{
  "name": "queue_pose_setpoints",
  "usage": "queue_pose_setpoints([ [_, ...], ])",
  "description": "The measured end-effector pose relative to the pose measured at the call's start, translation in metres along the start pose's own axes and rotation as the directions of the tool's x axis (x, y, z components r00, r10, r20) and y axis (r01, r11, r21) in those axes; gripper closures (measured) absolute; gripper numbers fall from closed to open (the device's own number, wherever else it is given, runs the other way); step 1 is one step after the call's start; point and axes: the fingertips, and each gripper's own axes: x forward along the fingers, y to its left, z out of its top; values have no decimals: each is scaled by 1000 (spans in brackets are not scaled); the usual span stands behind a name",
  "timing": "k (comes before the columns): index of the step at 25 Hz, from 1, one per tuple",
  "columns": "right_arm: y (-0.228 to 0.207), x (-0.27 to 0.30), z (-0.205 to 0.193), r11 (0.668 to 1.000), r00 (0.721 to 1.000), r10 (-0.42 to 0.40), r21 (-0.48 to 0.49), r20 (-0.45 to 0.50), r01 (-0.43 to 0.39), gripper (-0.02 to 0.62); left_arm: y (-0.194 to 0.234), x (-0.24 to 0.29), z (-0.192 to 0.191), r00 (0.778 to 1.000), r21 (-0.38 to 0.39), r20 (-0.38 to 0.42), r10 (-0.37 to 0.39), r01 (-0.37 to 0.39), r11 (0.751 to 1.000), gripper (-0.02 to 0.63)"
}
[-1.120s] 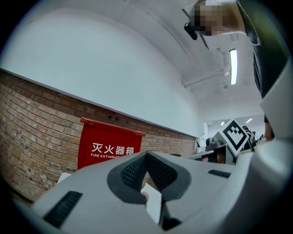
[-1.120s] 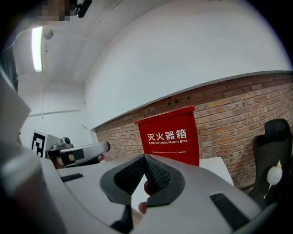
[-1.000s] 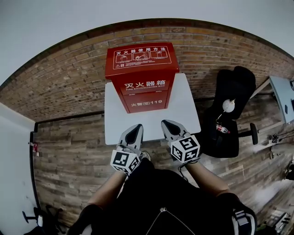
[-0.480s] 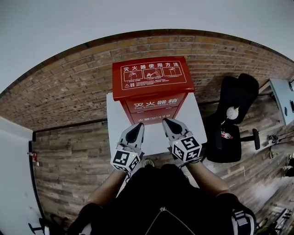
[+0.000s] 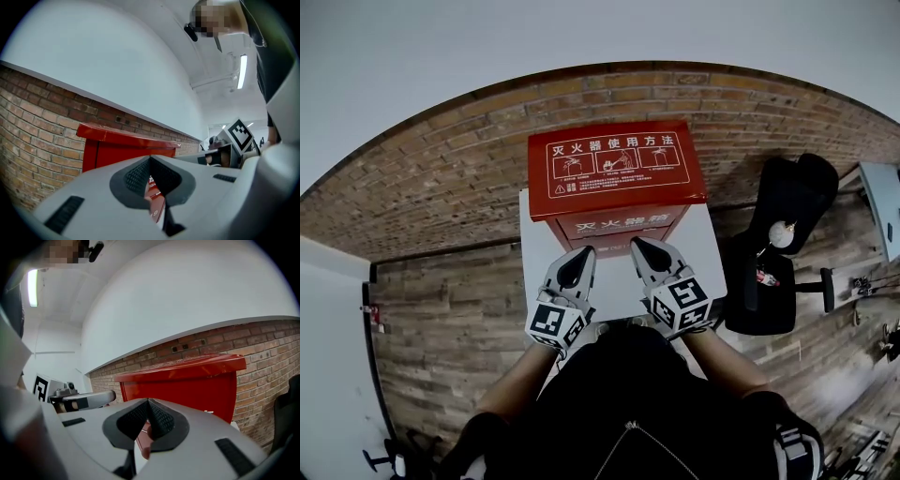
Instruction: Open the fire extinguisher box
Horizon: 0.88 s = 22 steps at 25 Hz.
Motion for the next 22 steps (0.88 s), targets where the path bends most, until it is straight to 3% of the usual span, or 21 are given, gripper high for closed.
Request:
queue_pose_setpoints([
  [6, -9, -2, 25, 999, 999, 22, -41, 42, -20, 577, 0, 10, 9, 1000, 1, 18, 6, -6, 1000, 556],
  [9, -15, -15, 48, 996, 995, 16, -93, 97, -7, 575, -5, 11, 20, 999, 42, 27, -30, 28, 999, 535],
  [10, -17, -19, 56, 993, 993, 20, -119, 114, -7, 564, -7, 11, 25, 999, 57, 29, -40, 39, 998, 500],
  [12, -24, -26, 70, 986, 990, 25, -165, 136, -2, 465, -7, 12, 36, 998, 82, 35, -44, 41, 996, 442],
  [15, -40, -37, 85, 978, 988, 6, -206, 152, 26, 380, 2, 10, 52, 999, 114, 45, -10, 4, 993, 403],
  [22, -86, -48, 90, 974, 991, -48, -216, 128, 75, 337, 38, -6, 82, 992, 180, 103, 74, -91, 979, 345],
])
